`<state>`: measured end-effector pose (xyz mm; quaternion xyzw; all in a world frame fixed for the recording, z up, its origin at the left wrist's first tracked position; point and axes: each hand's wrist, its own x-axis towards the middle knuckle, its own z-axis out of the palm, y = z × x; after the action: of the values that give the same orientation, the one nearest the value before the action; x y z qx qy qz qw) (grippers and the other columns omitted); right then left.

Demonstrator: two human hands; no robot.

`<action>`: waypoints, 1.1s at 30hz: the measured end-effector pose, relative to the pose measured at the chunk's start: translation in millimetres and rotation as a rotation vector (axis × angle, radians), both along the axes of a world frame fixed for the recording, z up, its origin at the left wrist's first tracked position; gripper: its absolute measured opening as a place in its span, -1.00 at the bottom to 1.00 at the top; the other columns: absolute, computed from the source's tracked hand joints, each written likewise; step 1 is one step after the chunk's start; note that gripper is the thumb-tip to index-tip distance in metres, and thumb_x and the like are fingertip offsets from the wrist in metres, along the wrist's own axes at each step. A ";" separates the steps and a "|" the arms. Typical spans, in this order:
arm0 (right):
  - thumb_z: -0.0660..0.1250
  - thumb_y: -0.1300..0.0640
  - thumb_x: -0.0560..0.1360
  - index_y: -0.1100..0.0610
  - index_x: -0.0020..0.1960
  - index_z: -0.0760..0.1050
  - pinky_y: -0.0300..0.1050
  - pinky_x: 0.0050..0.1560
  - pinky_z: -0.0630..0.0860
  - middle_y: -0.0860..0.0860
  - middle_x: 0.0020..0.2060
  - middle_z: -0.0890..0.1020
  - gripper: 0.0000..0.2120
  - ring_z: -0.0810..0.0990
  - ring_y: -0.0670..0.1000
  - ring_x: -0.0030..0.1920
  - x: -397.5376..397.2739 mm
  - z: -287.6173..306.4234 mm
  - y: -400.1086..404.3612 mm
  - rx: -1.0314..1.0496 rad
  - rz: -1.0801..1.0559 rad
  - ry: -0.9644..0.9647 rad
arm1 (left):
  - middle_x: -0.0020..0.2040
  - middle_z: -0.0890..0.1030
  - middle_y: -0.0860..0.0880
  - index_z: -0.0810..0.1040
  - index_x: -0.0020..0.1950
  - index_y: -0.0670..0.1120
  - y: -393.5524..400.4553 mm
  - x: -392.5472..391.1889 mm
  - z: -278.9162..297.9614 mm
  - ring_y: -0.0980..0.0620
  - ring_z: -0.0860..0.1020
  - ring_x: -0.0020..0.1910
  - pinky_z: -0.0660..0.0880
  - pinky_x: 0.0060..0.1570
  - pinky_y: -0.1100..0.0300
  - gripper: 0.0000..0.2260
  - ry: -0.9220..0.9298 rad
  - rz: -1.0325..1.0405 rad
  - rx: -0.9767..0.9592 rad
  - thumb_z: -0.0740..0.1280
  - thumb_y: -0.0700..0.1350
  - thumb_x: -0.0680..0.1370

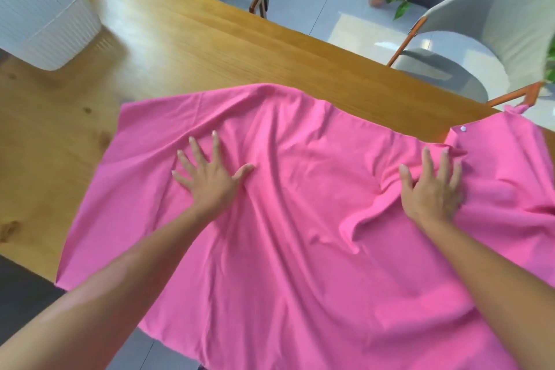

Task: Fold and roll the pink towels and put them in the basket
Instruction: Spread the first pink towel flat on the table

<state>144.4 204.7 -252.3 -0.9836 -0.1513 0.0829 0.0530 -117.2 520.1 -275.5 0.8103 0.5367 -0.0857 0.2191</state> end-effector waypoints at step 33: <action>0.47 -0.22 0.45 0.10 -0.39 0.31 -0.09 -0.38 0.23 0.02 -0.42 0.37 -0.48 0.36 0.05 -0.35 80.3 42.5 388.7 -0.052 0.166 0.545 | 0.67 -0.12 -0.01 0.00 0.63 0.28 171.3 102.2 -29.7 -0.24 -0.17 0.63 -0.15 0.50 -0.38 -0.29 -0.195 -0.985 0.246 -0.11 0.53 0.52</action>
<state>224.7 593.5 -209.8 -0.9103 -0.2094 0.3522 0.0594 -15.1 691.4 -305.3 0.9909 0.0747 -0.0390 0.1047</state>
